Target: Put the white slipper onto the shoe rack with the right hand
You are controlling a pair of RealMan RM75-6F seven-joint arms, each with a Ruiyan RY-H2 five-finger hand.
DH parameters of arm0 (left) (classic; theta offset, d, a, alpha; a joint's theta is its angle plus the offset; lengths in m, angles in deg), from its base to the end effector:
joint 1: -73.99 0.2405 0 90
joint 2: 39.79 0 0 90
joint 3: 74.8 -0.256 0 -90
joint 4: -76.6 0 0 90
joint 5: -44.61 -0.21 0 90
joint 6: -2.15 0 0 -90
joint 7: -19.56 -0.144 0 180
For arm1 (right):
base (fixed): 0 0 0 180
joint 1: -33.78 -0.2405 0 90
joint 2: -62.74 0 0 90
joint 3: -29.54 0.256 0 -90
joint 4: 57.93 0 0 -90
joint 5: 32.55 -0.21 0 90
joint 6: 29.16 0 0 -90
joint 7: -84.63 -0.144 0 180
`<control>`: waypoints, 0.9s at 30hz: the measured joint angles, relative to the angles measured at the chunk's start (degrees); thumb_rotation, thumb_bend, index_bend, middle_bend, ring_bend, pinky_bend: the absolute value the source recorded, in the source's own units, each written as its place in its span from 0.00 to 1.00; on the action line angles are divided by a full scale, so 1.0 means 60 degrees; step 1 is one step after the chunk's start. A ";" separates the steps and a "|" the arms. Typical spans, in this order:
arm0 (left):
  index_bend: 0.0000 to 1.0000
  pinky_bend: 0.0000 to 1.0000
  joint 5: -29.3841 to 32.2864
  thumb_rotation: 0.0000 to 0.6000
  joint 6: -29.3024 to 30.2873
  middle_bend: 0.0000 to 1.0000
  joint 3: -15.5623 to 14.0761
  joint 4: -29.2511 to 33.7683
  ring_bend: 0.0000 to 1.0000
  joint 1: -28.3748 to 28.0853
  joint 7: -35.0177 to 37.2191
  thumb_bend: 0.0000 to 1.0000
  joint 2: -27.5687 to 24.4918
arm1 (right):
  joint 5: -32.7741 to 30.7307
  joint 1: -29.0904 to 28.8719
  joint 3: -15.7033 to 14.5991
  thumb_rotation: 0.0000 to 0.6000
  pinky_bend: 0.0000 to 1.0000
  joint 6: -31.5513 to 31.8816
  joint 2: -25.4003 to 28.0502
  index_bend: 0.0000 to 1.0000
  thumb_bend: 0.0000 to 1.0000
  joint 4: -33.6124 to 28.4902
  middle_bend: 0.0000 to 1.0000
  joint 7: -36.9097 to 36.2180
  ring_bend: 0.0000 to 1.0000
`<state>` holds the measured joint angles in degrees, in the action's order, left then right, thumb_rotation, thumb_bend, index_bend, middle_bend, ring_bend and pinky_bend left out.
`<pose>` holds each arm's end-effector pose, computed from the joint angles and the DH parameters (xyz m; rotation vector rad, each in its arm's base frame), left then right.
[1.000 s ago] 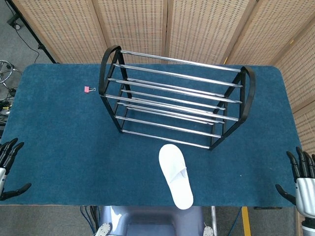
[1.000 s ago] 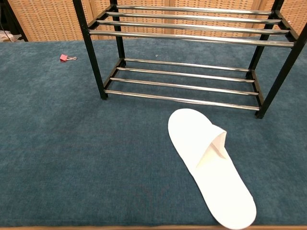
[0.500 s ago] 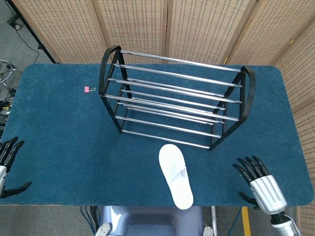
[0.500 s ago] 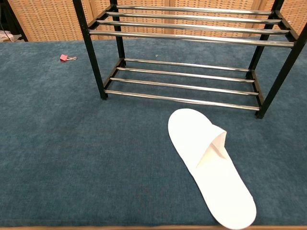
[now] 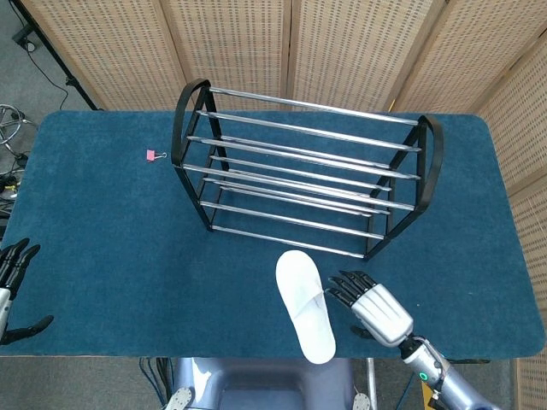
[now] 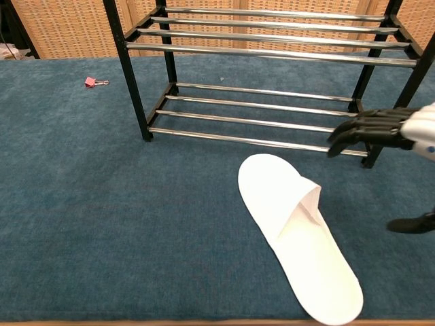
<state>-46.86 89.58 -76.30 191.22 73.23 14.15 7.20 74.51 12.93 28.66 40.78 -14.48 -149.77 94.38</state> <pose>-0.2526 0.1420 0.2059 -1.4406 -0.9331 -0.8776 -0.1987 -0.2098 0.0330 2.0747 -0.6636 1.1106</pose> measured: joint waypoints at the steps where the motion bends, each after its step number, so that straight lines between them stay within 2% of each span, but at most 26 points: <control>1: 0.00 0.00 0.0011 1.00 0.0002 0.00 0.0002 -0.0001 0.00 0.0002 -0.0003 0.00 -0.0002 | -0.0101 -0.0075 0.0055 1.00 0.23 -0.0139 -0.0111 0.25 0.00 0.0008 0.21 0.0054 0.18; 14: 0.00 0.00 0.0230 1.00 -0.0034 0.00 0.0064 -0.0021 0.00 -0.0015 0.0376 0.00 -0.0153 | -0.1351 -0.1004 0.0623 1.00 0.26 -0.1395 -0.1708 0.26 0.00 0.0966 0.22 0.0616 0.19; 27: 0.00 0.00 0.0386 1.00 -0.0033 0.00 0.0127 -0.0100 0.00 -0.0021 0.0851 0.00 -0.0342 | -0.2196 -0.1322 0.0946 1.00 0.28 -0.1592 -0.2493 0.29 0.01 0.1655 0.24 0.1444 0.24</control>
<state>-44.55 89.38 -75.54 190.63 73.10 19.25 5.15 61.33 5.00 34.33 31.23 -29.44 -139.84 103.05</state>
